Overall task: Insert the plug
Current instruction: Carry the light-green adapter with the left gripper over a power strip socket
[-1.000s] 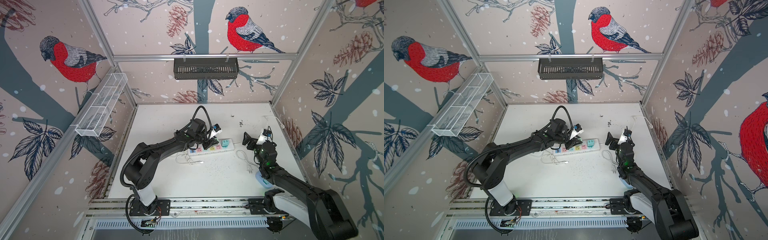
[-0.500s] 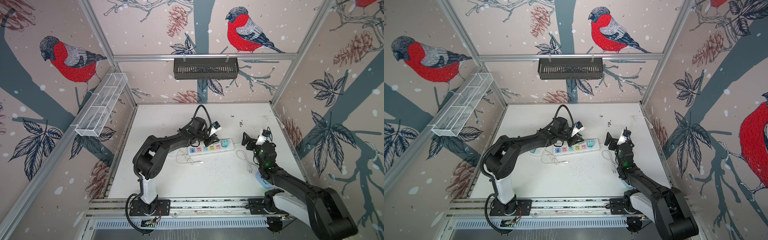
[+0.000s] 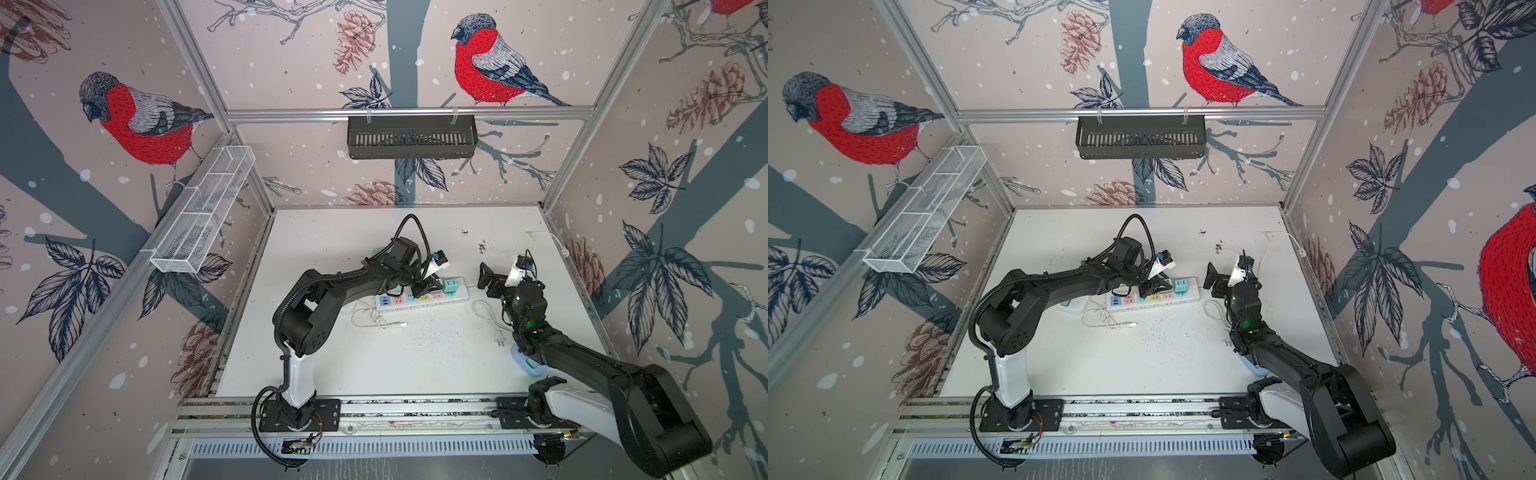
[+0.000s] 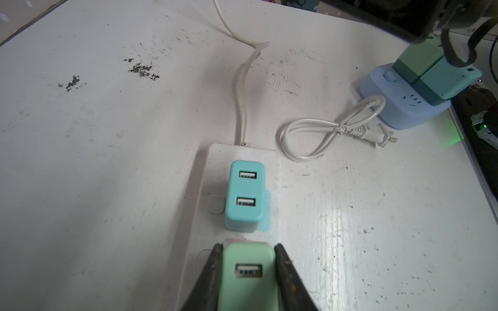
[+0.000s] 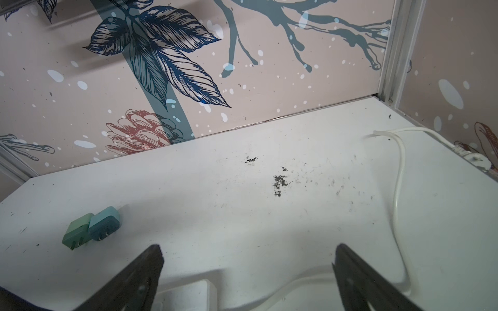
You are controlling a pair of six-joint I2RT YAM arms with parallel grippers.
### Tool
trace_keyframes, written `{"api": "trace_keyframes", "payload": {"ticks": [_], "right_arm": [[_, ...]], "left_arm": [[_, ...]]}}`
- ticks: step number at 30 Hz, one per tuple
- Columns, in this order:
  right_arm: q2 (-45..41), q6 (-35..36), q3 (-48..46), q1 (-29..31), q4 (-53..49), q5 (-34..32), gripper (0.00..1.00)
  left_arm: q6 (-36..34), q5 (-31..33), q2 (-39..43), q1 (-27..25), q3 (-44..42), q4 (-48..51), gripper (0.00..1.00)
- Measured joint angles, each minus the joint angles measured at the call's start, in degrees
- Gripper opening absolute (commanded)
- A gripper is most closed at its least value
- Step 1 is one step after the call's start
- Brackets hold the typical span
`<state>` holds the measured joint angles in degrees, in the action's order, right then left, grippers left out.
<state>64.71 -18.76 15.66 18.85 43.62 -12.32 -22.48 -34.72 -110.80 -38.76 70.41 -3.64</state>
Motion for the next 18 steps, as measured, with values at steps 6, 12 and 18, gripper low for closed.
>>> {"api": "trace_keyframes", "payload": {"ticks": [6,12,18], "right_arm": [[0.13,1.01,0.13,0.96,-0.07,-0.74,1.0],[0.24,1.07,0.17,1.09,-0.07,-1.49,1.0],[0.52,1.2,0.44,1.46,-0.07,-1.7,1.0]], "left_arm": [[-0.42,-0.26,-0.92,0.0,-0.17,-0.7,0.0],[-0.85,-1.31,-1.07,0.0,-0.79,-2.21,0.0],[-1.73,-1.84,-1.18,0.0,-1.66,-4.39,0.0]]}}
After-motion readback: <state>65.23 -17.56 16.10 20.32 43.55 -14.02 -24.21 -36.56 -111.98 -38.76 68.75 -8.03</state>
